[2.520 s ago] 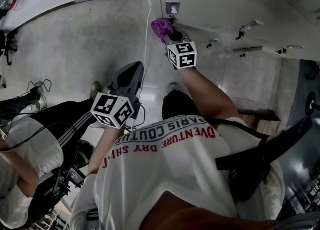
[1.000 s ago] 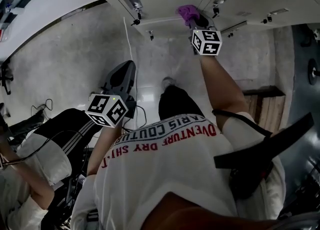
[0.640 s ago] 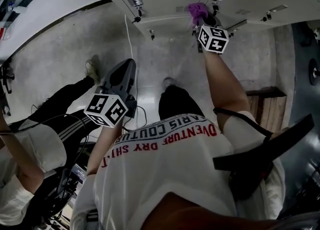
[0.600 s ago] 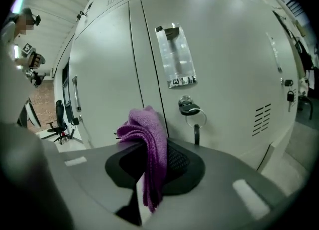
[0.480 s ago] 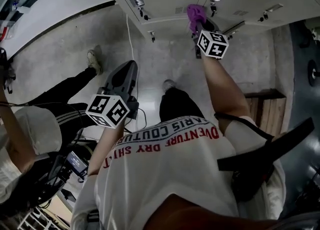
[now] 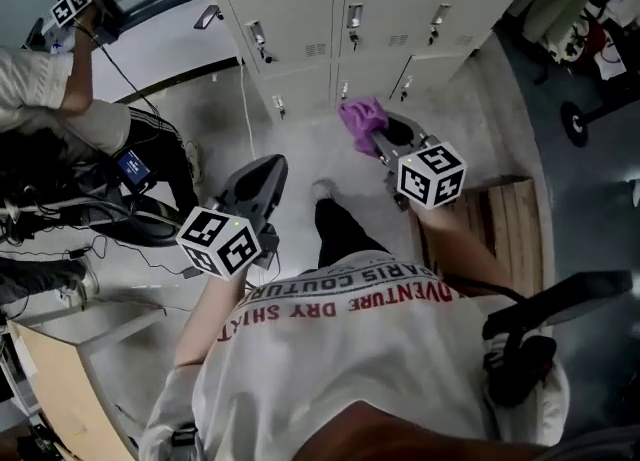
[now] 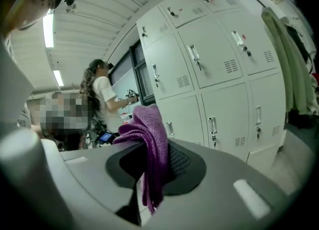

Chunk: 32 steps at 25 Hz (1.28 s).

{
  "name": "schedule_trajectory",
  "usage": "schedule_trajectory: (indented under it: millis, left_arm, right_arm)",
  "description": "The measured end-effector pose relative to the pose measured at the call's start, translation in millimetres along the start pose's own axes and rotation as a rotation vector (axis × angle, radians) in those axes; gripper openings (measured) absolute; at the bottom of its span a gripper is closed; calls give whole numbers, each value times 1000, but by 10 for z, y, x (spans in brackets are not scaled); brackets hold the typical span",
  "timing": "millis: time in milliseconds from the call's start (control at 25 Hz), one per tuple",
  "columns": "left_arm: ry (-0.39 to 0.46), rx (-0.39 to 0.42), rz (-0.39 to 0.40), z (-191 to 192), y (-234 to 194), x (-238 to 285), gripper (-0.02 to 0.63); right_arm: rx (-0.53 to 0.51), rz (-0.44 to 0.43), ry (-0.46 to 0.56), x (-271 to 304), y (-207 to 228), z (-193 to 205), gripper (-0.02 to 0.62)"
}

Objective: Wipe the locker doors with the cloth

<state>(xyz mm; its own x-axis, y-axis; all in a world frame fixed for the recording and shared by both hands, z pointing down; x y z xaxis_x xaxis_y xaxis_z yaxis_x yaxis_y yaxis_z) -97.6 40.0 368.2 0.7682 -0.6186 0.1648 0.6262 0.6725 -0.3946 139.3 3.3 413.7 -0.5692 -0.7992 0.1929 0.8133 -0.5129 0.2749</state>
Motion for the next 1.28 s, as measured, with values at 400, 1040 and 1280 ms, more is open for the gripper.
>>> schedule_trajectory:
  millis: [400,1040,1280]
  left_arm:
    - [-18,158,140,-243,2278,-1369,-2]
    - [4,123,116,1409,5217,-2935,-2]
    - [10,188,142,1834,5985,-3259,-1]
  right_arm:
    - [24,-127,20,-2485,-1778,-577,51]
    - [21,-175,91,-5929,-3195,311,51]
    - [38,-145,158,-6773,-3347,665,51]
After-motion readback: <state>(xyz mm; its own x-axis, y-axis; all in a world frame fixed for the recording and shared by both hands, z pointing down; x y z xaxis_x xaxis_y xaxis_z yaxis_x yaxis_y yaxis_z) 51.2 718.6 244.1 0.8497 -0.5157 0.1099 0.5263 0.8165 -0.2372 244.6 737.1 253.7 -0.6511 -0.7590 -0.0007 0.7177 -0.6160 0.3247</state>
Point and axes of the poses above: the fingertips, and each gripper's own axes: x forward along the fingers, y to its right, z out of its underside, the point moved 6 cm from there along -x, backward along the fingers, and after that the axes turned 3 degrees about y, right-handed, at the moved point
